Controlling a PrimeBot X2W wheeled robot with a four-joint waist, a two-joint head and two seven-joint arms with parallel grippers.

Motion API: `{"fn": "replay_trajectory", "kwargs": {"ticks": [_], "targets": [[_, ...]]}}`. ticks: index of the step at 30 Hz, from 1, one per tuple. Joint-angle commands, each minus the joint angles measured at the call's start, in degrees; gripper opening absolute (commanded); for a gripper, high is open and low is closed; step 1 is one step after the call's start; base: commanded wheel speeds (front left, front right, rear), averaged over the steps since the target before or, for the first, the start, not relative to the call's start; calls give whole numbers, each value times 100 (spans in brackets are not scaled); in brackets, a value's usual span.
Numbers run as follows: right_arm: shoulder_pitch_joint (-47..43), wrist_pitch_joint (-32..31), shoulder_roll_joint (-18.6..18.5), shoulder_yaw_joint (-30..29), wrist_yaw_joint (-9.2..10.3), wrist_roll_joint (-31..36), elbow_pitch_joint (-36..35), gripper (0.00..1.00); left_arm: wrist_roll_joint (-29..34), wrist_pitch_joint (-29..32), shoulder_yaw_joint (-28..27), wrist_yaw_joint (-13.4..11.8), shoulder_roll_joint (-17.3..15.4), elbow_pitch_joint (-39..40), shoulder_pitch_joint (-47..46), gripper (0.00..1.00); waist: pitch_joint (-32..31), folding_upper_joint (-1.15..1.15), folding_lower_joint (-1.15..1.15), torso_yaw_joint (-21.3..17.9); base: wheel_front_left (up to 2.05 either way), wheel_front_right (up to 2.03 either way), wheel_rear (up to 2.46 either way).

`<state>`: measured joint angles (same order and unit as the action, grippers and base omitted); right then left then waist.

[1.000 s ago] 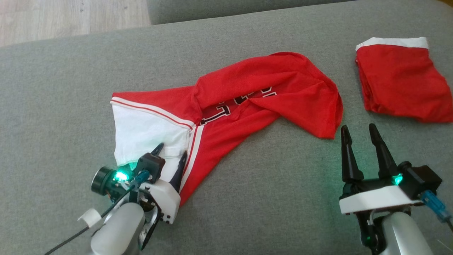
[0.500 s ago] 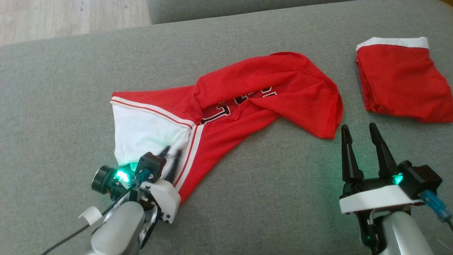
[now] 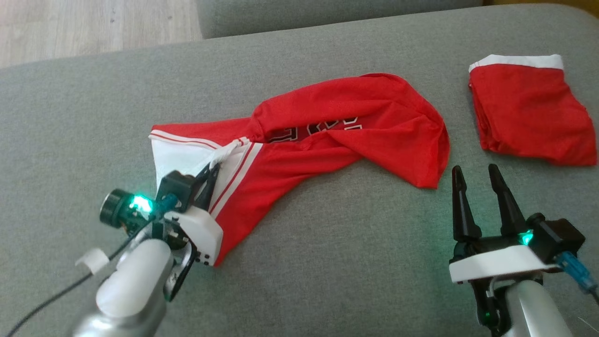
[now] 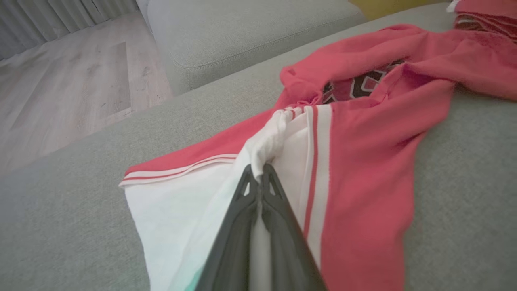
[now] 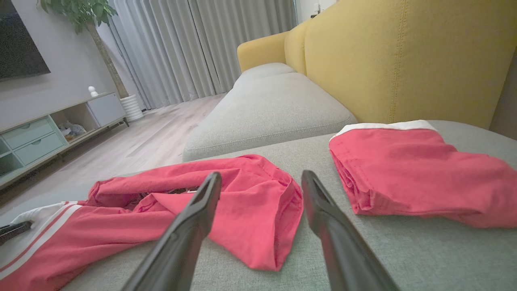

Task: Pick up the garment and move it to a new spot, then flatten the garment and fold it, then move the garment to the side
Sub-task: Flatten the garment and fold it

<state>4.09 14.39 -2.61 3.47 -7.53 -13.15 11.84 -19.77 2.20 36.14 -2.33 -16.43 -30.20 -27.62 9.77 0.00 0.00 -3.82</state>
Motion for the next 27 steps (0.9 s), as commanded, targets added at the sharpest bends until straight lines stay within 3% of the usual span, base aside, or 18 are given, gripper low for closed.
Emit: {"fn": "replay_trajectory", "kwargs": {"ticks": [1,8,14,22,23,24,27], "targets": [[134,61,-27,134,4,-36,-152,100,-5,64,-220,25,-239,246,-319,0,-11,0,0,-3,0,0,0],[163,61,-27,172,4,-120,-155,100,-73,562,-250,151,-615,806,-445,0,0,0,0,-56,0,0,0],[235,61,-27,197,4,-173,-163,100,-483,1355,-297,581,-861,1020,-710,0,81,0,0,-175,0,0,0],[389,61,-27,308,4,-242,-204,100,-354,1819,-58,895,-1299,780,-1683,0,324,0,0,-399,0,0,0],[405,61,-27,314,4,-248,-206,100,-435,1865,-37,921,-1300,657,-1791,20,353,0,0,-427,0,0,0],[422,61,-27,325,4,-255,-208,100,-445,1903,5,936,-1328,521,-1910,100,386,0,0,-459,0,0,0],[446,61,-27,328,4,-270,-212,100,-517,1935,215,968,-1343,180,-2177,100,428,0,0,-506,0,0,0]]}}
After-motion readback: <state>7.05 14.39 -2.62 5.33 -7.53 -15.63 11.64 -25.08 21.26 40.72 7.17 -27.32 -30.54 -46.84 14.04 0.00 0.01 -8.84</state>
